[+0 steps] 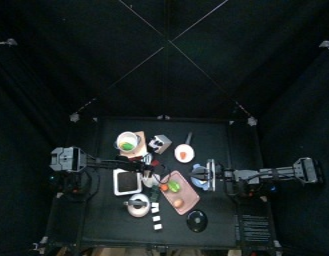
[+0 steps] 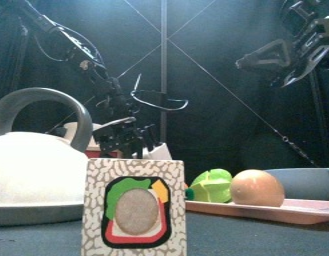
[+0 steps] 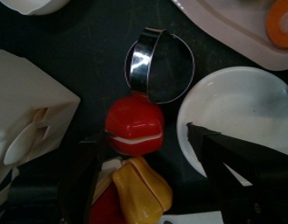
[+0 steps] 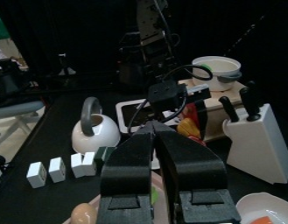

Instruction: Grab apple

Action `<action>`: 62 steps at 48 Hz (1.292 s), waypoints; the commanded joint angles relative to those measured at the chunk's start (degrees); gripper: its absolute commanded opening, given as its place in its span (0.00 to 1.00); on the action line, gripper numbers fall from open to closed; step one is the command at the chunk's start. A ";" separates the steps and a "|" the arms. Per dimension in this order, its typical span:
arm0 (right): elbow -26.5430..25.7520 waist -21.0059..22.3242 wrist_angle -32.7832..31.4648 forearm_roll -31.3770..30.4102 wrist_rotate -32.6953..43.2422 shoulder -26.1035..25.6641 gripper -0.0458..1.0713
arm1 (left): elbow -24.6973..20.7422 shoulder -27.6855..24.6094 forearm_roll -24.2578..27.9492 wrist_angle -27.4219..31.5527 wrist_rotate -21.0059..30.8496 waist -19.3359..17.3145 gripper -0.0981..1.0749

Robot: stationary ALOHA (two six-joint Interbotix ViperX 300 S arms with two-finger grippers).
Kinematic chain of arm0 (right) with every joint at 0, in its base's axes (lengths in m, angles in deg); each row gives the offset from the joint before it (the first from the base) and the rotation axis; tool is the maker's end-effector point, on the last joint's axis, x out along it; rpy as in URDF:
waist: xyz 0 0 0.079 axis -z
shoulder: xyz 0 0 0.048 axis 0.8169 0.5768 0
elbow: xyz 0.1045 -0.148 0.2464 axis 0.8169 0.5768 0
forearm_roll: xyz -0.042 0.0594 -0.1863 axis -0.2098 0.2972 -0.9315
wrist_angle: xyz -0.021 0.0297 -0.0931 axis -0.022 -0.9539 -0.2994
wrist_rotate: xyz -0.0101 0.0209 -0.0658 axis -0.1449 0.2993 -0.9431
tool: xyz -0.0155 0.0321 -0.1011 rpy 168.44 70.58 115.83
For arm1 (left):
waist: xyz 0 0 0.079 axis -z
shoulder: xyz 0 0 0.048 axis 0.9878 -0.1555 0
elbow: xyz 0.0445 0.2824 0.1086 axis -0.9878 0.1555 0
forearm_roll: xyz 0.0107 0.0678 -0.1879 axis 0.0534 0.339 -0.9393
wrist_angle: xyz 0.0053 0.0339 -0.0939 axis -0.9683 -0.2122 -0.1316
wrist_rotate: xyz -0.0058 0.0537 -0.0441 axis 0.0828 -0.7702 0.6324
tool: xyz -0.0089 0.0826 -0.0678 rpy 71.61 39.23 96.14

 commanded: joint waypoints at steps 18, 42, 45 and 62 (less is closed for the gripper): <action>-0.53 0.70 0.44 0.09 0.00 0.53 0.05 | -1.85 0.00 0.26 0.26 0.26 -1.14 0.96; -0.53 0.79 0.44 0.09 0.09 0.62 0.05 | -1.85 -0.18 0.09 1.14 0.26 -1.14 0.75; -0.53 0.88 0.44 0.09 0.00 0.62 0.05 | -1.93 -0.09 0.09 1.23 0.26 -0.88 0.75; -0.53 0.79 0.44 0.09 0.09 0.70 0.05 | -2.29 1.05 -2.20 0.53 0.88 -0.35 0.78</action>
